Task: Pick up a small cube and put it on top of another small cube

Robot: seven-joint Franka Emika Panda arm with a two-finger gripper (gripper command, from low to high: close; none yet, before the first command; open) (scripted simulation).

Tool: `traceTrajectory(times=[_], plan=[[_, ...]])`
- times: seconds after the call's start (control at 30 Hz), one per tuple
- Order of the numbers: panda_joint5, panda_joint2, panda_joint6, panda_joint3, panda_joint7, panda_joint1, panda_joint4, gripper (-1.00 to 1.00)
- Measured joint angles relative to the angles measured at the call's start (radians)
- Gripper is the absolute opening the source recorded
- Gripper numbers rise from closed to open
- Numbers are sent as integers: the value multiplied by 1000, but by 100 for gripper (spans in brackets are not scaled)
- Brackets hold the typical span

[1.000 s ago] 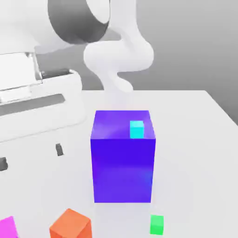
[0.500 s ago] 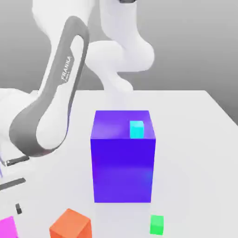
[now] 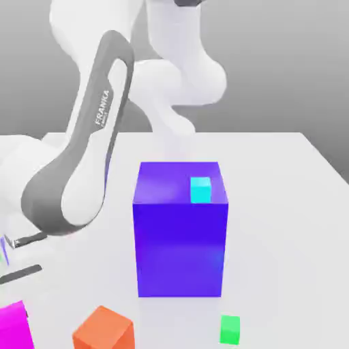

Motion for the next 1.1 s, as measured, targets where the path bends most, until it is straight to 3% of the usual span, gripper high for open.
traceTrajectory(times=[0.53,0.73,0.77,0.97,1.1], plan=[[-212,-288,81,129,346,396,-319,-100],[-143,-183,208,189,313,404,-340,-100],[-125,-153,234,203,300,393,-339,100],[-116,-138,248,210,294,388,-339,100],[-170,-219,179,185,332,406,-343,100]])
